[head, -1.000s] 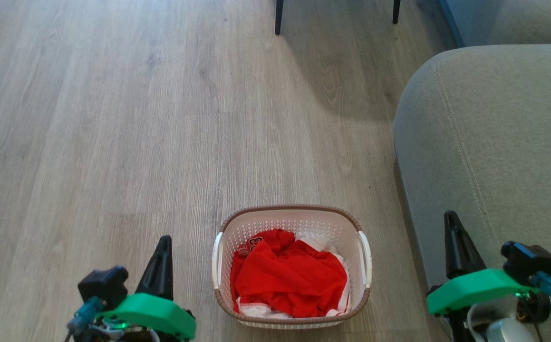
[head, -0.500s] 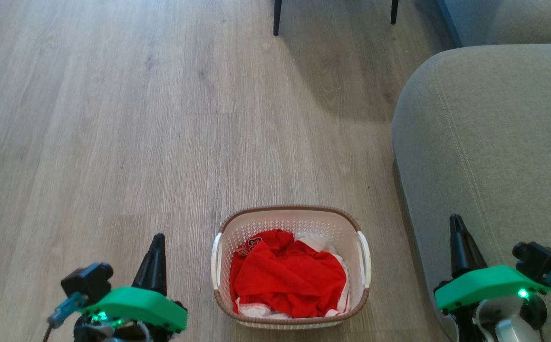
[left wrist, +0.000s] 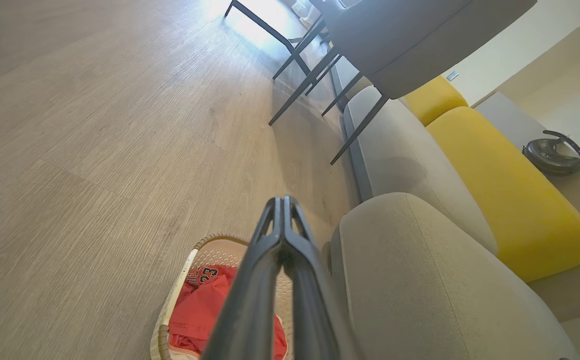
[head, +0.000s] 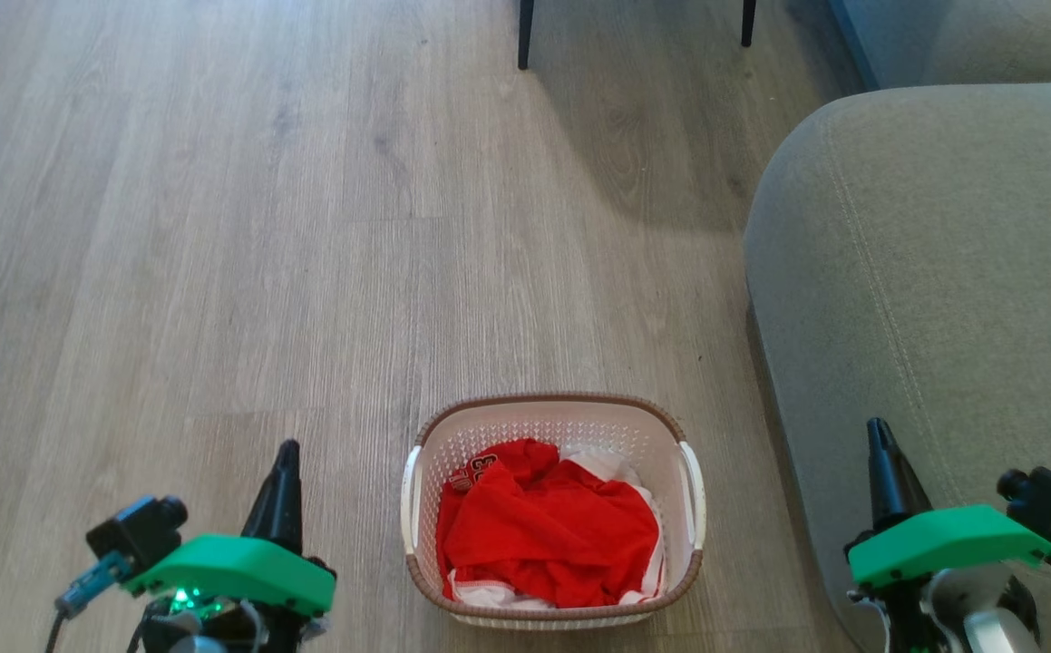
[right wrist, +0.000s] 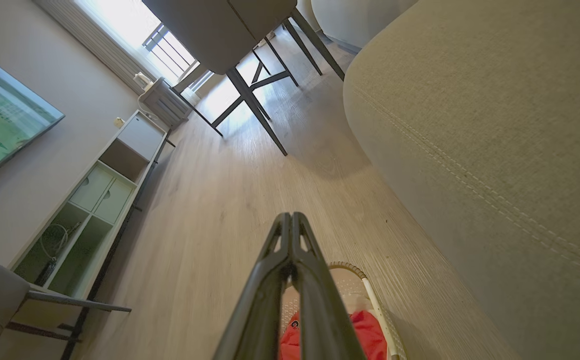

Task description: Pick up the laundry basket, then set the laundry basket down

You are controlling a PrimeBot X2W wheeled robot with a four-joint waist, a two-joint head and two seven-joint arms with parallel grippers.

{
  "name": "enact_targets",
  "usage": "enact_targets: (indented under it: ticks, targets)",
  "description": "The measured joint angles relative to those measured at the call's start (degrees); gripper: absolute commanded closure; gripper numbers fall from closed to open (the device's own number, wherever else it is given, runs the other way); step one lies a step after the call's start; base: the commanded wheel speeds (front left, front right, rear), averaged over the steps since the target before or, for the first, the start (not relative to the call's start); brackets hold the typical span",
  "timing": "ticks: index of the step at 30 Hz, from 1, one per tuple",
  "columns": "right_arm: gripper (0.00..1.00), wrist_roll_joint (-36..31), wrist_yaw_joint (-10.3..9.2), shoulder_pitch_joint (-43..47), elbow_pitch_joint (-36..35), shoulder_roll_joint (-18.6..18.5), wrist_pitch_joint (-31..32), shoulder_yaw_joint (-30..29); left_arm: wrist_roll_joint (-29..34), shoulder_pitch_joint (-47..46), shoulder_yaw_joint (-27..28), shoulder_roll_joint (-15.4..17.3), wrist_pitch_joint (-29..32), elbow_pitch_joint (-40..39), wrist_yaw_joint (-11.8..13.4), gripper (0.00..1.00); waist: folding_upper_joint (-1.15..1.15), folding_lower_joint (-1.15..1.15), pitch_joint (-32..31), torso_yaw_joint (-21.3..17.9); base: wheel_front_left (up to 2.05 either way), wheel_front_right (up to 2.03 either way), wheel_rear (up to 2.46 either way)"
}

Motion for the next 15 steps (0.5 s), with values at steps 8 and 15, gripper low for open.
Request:
enact_targets:
  ticks: [8, 15]
  targets:
    - [1.0, 5.0, 0.0, -0.3, 0.8, -0.3, 1.2, -0.7, -5.1, -0.2, 1.3, 0.0, 1.2, 0.4, -0.5, 1.0, 0.0, 0.0, -0.1, -0.2, 0.0, 0.0, 0.0]
    - [1.0, 9.5, 0.0, -1.2, 1.4, -0.3, 2.4, -1.2, -9.5, -0.6, 2.1, 0.0, 2.2, 0.7, -1.0, 1.0, 0.0, 0.0, -0.1, -0.3, 0.0, 0.0, 0.0]
